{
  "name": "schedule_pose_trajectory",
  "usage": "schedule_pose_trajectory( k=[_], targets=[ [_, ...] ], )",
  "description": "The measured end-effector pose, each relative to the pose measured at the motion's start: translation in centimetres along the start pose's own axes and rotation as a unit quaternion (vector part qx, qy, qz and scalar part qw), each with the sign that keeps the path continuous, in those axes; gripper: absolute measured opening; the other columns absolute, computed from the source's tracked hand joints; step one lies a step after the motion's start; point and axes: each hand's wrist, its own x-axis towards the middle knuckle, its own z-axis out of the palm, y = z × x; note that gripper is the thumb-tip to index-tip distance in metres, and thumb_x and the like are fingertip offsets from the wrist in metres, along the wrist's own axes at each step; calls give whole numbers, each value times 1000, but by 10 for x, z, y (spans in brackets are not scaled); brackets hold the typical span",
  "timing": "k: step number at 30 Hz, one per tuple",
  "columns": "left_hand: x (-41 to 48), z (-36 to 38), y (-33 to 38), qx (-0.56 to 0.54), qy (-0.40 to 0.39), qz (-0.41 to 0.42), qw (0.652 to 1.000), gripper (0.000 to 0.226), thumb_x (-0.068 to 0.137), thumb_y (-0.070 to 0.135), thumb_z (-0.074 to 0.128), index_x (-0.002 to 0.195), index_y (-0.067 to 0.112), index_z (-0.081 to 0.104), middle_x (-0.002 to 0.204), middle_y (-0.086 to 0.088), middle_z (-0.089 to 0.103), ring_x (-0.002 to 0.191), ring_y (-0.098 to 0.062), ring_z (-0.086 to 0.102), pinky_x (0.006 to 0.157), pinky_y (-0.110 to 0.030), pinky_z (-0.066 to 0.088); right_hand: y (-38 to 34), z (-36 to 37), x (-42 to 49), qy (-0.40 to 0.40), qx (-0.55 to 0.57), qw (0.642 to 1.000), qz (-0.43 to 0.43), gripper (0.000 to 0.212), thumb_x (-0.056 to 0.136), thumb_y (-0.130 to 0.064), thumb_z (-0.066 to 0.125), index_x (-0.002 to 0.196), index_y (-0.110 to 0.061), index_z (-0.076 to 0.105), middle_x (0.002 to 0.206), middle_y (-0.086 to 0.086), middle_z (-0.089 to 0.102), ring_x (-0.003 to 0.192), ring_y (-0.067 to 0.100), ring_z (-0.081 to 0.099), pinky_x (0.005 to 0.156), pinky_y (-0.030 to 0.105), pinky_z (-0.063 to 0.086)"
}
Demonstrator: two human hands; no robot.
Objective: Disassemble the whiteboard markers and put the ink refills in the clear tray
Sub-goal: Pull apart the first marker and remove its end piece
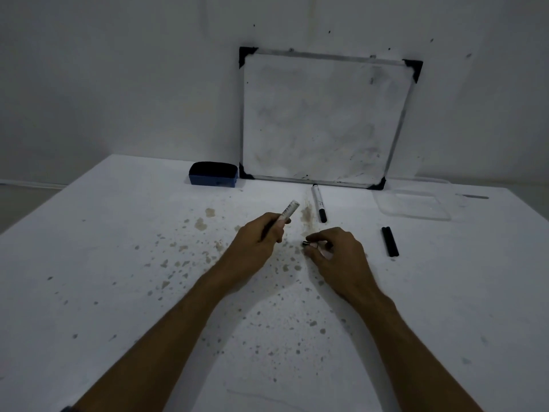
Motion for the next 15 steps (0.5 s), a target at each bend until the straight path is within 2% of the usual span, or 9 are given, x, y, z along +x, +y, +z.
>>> schedule_pose_trajectory(
  k=[1, 3, 6, 8, 9, 11, 13, 15],
  targets=[
    [0, 1, 2, -34, -1, -12, 999, 27, 110, 33, 45, 123, 22, 66, 81, 5, 61, 66, -12, 50, 56, -28, 41, -1, 1, -1, 8, -3, 1000, -3, 22, 90, -34, 74, 110, -26, 74, 110, -7, 70, 96, 10, 61, 92, 35, 52],
    [0, 2, 8, -78, -7, -31, 996, 27, 111, 30, 44, 122, 18, 65, 86, 3, 67, 70, -13, 58, 59, -24, 48, -7, 2, -2, 28, 9, 1000, -6, 20, 93, -35, 69, 112, -28, 71, 109, -10, 68, 95, 9, 59, 90, 35, 51],
    [0, 6, 13, -119, 8, -53, 991, 28, 111, 31, 43, 121, 15, 63, 94, 4, 78, 83, -10, 73, 78, -23, 57, -18, -2, -2, 46, 73, 996, -1, 18, 97, -38, 63, 107, -25, 68, 98, -14, 68, 88, 4, 59, 78, 22, 49],
    [0, 6, 14, -149, 29, -64, 986, 30, 110, 33, 43, 121, 13, 63, 103, 9, 80, 96, -9, 76, 86, -23, 58, -26, -5, -5, 15, 124, 992, 15, 28, 94, -48, 61, 111, -25, 64, 94, -13, 70, 84, 2, 63, 70, 11, 46],
    [1, 6, 15, -170, 36, -66, 983, 33, 110, 34, 43, 123, 11, 62, 109, 9, 80, 102, -10, 75, 89, -23, 58, -30, -5, -7, -12, 151, 988, 27, 35, 91, -52, 63, 116, -27, 61, 94, -12, 71, 82, 2, 65, 67, 11, 49],
    [2, 7, 17, -221, 42, -74, 972, 36, 111, 33, 42, 126, 7, 61, 121, 5, 78, 112, -13, 73, 95, -26, 57, -34, -2, -9, -51, 187, 980, 45, 43, 87, -50, 71, 122, -30, 56, 96, -9, 74, 83, 3, 70, 73, 15, 57],
    [2, 8, 18, -288, 44, -89, 952, 36, 110, 30, 44, 129, 3, 60, 126, -2, 76, 117, -19, 72, 101, -32, 55, -35, 2, -9, -35, 218, 974, 50, 38, 89, -40, 73, 121, -27, 59, 100, -5, 75, 88, 7, 73, 82, 24, 61],
    [1, 10, 18, -337, 51, -115, 933, 32, 107, 23, 52, 126, 0, 64, 123, -9, 76, 114, -23, 73, 97, -34, 58, -34, 3, -5, 12, 286, 955, 70, 28, 93, -31, 71, 118, -20, 65, 100, -1, 76, 87, 7, 73, 79, 28, 62]
  ],
)
